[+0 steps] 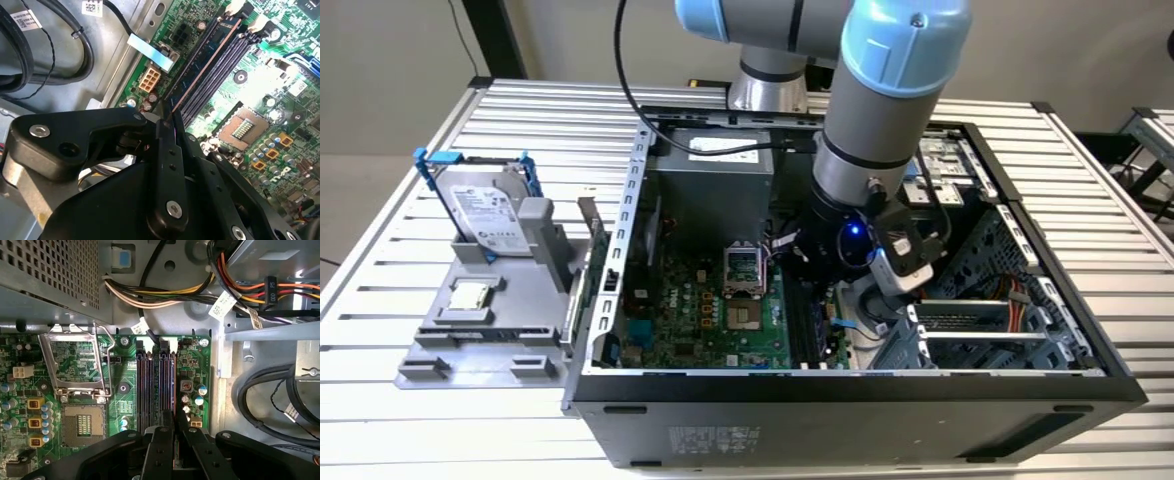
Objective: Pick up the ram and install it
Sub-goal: 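Insert the ram into the slot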
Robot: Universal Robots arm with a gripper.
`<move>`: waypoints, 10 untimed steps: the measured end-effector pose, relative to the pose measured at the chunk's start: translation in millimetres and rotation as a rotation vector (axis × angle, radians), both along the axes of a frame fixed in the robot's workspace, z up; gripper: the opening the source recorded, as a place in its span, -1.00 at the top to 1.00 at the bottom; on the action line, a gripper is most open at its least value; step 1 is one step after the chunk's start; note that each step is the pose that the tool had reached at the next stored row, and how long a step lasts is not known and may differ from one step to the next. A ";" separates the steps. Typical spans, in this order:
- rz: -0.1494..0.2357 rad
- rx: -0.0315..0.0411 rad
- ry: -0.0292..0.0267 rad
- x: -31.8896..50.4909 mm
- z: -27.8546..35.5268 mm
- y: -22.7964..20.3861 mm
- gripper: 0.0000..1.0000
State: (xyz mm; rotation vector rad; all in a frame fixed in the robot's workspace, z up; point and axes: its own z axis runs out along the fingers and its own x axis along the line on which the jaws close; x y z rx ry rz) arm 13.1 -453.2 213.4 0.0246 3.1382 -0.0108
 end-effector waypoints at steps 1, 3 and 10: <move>0.000 0.0000 0.0000 0.0 0.0 0.0 1.00; 0.000 -0.0001 0.0002 0.0 0.0 0.0 1.00; 0.000 0.0000 0.0006 0.0 -0.1 0.0 1.00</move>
